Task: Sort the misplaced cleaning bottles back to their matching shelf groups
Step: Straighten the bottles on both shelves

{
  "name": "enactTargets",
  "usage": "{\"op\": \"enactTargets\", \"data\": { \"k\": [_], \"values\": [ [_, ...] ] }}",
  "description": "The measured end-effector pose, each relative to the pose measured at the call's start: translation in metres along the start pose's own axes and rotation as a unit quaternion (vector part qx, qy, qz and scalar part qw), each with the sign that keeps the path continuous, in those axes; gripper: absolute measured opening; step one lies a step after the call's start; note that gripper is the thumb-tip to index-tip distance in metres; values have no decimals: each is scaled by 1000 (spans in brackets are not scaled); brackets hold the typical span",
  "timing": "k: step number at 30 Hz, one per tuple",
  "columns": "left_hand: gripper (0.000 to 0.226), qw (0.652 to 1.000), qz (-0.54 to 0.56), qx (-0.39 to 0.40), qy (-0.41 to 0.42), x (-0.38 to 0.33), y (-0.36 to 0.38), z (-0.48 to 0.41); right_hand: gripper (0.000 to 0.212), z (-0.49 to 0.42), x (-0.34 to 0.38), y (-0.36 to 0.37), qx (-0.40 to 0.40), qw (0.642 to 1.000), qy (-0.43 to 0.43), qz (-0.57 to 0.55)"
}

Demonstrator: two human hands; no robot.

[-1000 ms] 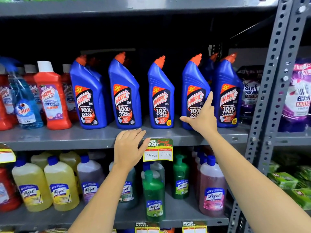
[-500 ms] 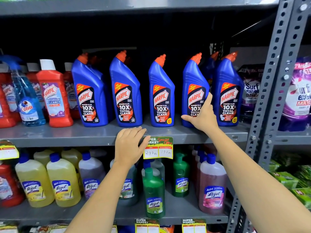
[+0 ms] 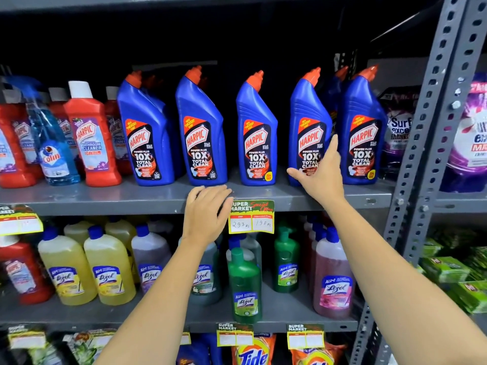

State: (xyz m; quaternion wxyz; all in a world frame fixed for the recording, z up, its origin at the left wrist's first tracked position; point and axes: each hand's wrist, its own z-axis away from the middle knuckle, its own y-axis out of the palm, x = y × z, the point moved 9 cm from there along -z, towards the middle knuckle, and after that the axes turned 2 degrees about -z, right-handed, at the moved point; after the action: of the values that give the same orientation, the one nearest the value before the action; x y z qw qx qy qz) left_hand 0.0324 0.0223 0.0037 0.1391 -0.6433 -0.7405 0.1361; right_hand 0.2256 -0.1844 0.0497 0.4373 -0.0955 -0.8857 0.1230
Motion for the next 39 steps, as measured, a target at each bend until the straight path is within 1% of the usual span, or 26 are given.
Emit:
{"op": "enactTargets", "data": {
  "k": [1, 2, 3, 4, 5, 6, 7, 8, 10, 12, 13, 16, 18, 20, 22, 25, 28, 30, 32, 35, 39],
  "values": [
    [32, 1000, -6, -24, -5, -1, -7, 7, 108, 11, 5, -7, -47, 998, -35, -30],
    [32, 998, -15, -53, -15, -1, -15, 19, 90, 29, 10, -15, -104, 989, -80, -64],
    [33, 996, -18, -79, -28, -2, -21, 35, 69, 51, 14, -22, -160, 974, -133, -95],
    [34, 995, -10, -90, -42, -2, -23, 57, 50, 76, 14, -24, -197, 957, -181, -113],
    [35, 996, 2, -76, -54, -1, -18, 83, 37, 102, 10, -18, -209, 946, -218, -121],
    [34, 997, 13, -42, -64, -2, -10, 110, 31, 125, 3, -7, -197, 943, -235, -126],
    [34, 997, 21, 8, -72, -1, 1, 139, 28, 144, -8, 7, -166, 950, -230, -133],
    [34, 994, 25, 67, -80, 2, 15, 170, 27, 159, -24, 24, -125, 961, -205, -138],
    [38, 977, 32, 184, -101, 13, 44, 231, 28, 186, -61, 59, -42, 982, -122, -136],
    [56, 950, 31, 287, -120, 23, 69, 279, 29, 210, -99, 87, 24, 991, -34, -125],
    [63, 937, 23, 326, -122, 26, 80, 294, 32, 220, -115, 97, 47, 992, 3, -118],
    [71, 904, 5, 413, -107, 31, 111, 325, 46, 244, -141, 124, 89, 989, 76, -94],
    [68, 890, 9, 445, -93, 31, 124, 338, 64, 255, -147, 142, 112, 985, 107, -79],
    [54, 886, 22, 456, -85, 34, 131, 348, 83, 264, -149, 160, 123, 980, 138, -73],
    [42, 892, 36, 444, -80, 38, 136, 353, 96, 271, -148, 175, 114, 975, 170, -90],
    [40, 893, 38, 441, -77, 44, 142, 356, 106, 276, -145, 190, 94, 970, 204, -97],
    [39, 886, 26, 457, -74, 48, 148, 356, 113, 276, -144, 196, 66, 970, 225, -68],
    [37, 883, 26, 464, -72, 50, 149, 358, 114, 276, -147, 200, 57, 969, 238, -42],
    [36, 884, 32, 460, -70, 49, 149, 358, 109, 275, -149, 202, 54, 967, 247, -25],
    [43, 885, 38, 458, -72, 45, 146, 358, 99, 274, -152, 200, 61, 969, 241, -11],
    [42, 890, 50, 446, -75, 44, 144, 356, 94, 273, -157, 188, 68, 969, 236, 12]
  ]
}}
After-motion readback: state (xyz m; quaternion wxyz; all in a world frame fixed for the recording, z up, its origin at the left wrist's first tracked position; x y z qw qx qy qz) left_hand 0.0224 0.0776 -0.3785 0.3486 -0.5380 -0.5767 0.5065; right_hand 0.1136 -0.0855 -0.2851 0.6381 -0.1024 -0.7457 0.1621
